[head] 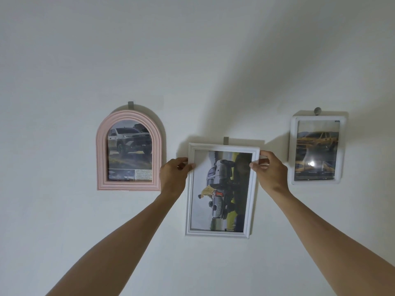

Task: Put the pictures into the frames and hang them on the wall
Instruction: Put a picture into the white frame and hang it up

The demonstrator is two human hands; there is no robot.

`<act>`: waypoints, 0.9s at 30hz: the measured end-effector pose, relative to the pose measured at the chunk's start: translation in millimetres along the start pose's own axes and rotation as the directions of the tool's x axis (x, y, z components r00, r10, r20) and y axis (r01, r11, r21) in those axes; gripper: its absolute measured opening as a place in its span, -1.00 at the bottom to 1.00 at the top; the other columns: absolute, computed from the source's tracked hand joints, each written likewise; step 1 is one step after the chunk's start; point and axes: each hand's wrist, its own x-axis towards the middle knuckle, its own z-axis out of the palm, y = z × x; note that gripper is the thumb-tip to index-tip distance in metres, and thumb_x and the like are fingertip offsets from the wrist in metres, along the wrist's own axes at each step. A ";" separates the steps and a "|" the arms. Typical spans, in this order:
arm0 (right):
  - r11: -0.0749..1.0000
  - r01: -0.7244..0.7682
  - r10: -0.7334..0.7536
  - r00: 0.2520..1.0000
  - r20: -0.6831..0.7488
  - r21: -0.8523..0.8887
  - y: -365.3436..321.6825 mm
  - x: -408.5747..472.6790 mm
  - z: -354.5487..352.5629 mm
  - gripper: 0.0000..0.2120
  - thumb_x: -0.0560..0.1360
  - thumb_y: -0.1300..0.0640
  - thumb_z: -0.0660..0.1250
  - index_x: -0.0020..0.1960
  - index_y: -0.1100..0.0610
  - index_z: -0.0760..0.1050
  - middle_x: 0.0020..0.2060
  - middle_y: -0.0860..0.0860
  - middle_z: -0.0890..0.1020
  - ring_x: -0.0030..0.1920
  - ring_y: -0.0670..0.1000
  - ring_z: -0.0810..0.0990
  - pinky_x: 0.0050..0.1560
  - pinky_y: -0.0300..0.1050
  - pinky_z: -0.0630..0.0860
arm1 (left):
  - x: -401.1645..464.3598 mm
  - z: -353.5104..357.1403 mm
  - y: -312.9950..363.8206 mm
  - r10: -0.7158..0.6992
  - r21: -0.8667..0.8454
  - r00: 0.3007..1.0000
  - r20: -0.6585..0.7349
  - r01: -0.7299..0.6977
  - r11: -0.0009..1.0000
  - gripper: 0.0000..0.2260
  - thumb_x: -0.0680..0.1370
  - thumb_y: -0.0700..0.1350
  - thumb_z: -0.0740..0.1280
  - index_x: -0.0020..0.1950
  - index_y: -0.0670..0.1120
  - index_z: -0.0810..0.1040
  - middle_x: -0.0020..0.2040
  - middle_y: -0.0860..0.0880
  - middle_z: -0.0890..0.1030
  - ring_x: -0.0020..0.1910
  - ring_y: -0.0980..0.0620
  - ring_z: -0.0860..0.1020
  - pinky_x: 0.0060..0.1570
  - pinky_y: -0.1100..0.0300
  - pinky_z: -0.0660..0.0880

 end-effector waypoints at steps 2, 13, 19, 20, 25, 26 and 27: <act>1.000 -0.003 0.003 1.000 0.005 -0.001 -0.1 -0.2 -1.1 -0.67 0.51 0.15 0.46 0.24 0.16 0.51 0.00 0.03 0.65 -0.09 0.02 0.61 -0.08 -0.31 0.46 | -0.7 0.6 0.7 -0.013 -0.029 1.000 0.006 0.013 0.999 -0.72 0.46 -0.06 0.51 0.13 -0.11 0.68 -0.16 0.03 0.67 -0.19 -0.08 0.64 -0.05 0.03 0.62; 0.999 -0.036 0.036 0.999 0.032 -0.026 -3.8 -0.7 -11.6 -0.54 0.48 0.12 0.49 0.33 0.15 0.45 0.05 0.05 0.64 -0.01 0.08 0.65 0.11 -0.08 0.55 | -4.7 -1.4 11.4 -0.012 0.080 1.000 -0.008 0.012 0.997 -0.66 0.51 -0.01 0.45 0.25 -0.10 0.60 -0.16 0.04 0.64 -0.24 0.11 0.58 -0.21 0.29 0.42; 0.998 -0.037 0.038 0.999 0.030 -0.056 -4.8 -3.0 -14.4 -0.54 0.49 0.12 0.48 0.34 0.14 0.45 0.07 0.07 0.65 -0.03 0.04 0.63 0.12 -0.08 0.55 | -6.4 -3.5 17.1 -0.008 0.088 1.000 0.002 0.008 0.996 -0.67 0.52 -0.02 0.44 0.25 -0.10 0.60 -0.21 0.08 0.61 -0.26 0.11 0.58 -0.22 0.29 0.43; 0.997 -0.035 0.037 0.999 0.034 -0.063 -4.2 -3.4 -14.1 -0.53 0.49 0.11 0.48 0.34 0.14 0.45 0.08 0.07 0.65 -0.05 0.03 0.62 0.10 -0.10 0.55 | -6.3 -4.0 17.8 -0.007 0.096 1.000 0.000 0.007 0.995 -0.67 0.52 -0.02 0.43 0.25 -0.09 0.60 -0.20 0.07 0.62 -0.26 0.11 0.57 -0.19 0.27 0.44; 0.995 -0.029 0.032 0.999 0.035 -0.095 -2.1 -6.4 -17.7 -0.53 0.49 0.05 0.48 0.34 0.11 0.45 0.10 0.05 0.65 -0.05 0.00 0.60 0.06 -0.12 0.54 | -8.1 -6.8 21.0 0.078 0.179 0.997 -0.022 -0.073 0.981 -0.61 0.53 0.01 0.43 0.31 -0.11 0.56 0.02 -0.01 0.64 -0.04 0.04 0.60 0.02 0.18 0.49; 0.994 -0.024 0.028 0.999 0.032 -0.108 -1.5 -6.9 -20.0 -0.53 0.49 0.02 0.47 0.34 0.10 0.45 0.11 0.03 0.64 -0.04 -0.01 0.60 0.08 -0.09 0.55 | -9.1 -6.7 21.4 0.123 0.209 0.992 -0.028 -0.115 0.971 -0.59 0.53 0.01 0.43 0.33 -0.12 0.54 0.12 -0.03 0.62 0.05 0.01 0.59 0.08 0.17 0.49; 0.992 -0.013 0.017 0.999 0.027 -0.122 -1.5 -7.6 -22.2 -0.53 0.50 0.00 0.46 0.34 0.09 0.45 0.10 0.02 0.64 -0.01 0.00 0.60 0.09 -0.06 0.57 | -10.2 -6.0 21.7 0.176 0.240 0.984 -0.030 -0.164 0.957 -0.57 0.53 0.01 0.43 0.35 -0.13 0.51 0.21 -0.05 0.58 0.14 -0.01 0.56 0.15 0.15 0.47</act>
